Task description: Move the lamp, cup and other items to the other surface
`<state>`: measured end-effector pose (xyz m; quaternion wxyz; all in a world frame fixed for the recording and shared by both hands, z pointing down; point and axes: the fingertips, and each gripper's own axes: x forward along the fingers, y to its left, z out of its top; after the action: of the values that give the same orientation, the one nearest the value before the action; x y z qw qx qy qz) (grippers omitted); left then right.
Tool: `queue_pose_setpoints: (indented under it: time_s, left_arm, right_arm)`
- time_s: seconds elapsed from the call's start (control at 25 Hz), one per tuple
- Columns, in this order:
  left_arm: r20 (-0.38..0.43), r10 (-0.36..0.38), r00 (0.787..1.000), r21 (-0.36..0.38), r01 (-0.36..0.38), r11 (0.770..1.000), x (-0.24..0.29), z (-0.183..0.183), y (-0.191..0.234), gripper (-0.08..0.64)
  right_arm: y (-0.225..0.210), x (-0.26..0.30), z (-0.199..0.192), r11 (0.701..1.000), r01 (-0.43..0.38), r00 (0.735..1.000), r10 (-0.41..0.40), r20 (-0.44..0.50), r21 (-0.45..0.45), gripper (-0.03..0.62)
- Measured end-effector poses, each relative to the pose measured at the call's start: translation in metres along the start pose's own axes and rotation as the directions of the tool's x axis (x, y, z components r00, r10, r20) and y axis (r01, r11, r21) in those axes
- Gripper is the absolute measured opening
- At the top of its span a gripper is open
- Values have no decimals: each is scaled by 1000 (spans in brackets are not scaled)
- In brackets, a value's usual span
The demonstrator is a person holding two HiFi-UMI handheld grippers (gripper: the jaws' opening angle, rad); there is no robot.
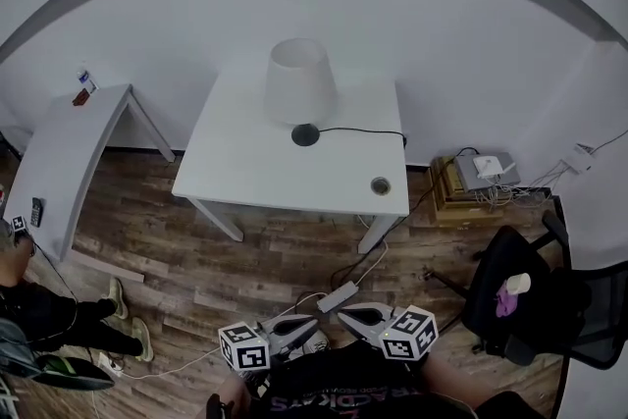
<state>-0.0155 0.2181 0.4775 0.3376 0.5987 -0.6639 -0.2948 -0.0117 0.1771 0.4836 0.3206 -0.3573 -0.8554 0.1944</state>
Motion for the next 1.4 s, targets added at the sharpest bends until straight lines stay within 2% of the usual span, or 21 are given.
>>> queue_pose_setpoints:
  time_s: [0.24, 0.68, 0.88, 1.16, 1.4]
  left_arm:
    - [21, 5, 1000, -38, -4, 999, -3, 0, -3, 2]
    - [-5, -13, 1000, -25, 13, 1000, 2, -2, -1, 2]
    - [-15, -51, 999, -18, 50, 999, 7, -5, -6, 3]
    - [-44, -102, 994, 33, 104, 994, 16, -10, -26, 3]
    - [-48, -83, 995, 25, 84, 996, 19, -10, -25, 3]
  right_arm:
    - [4, 2, -3, 1000, -20, 1000, 19, -20, -19, 5]
    - [2, 4, -3, 1000, -10, 999, 9, -30, -15, 5]
    - [0, 2, -4, 1000, -12, 999, 11, -33, -14, 5]
    - [5, -7, -6, 999, -26, 1000, 26, -13, -24, 5]
    - [2, -18, -4, 1000, -12, 1000, 12, 29, -7, 5]
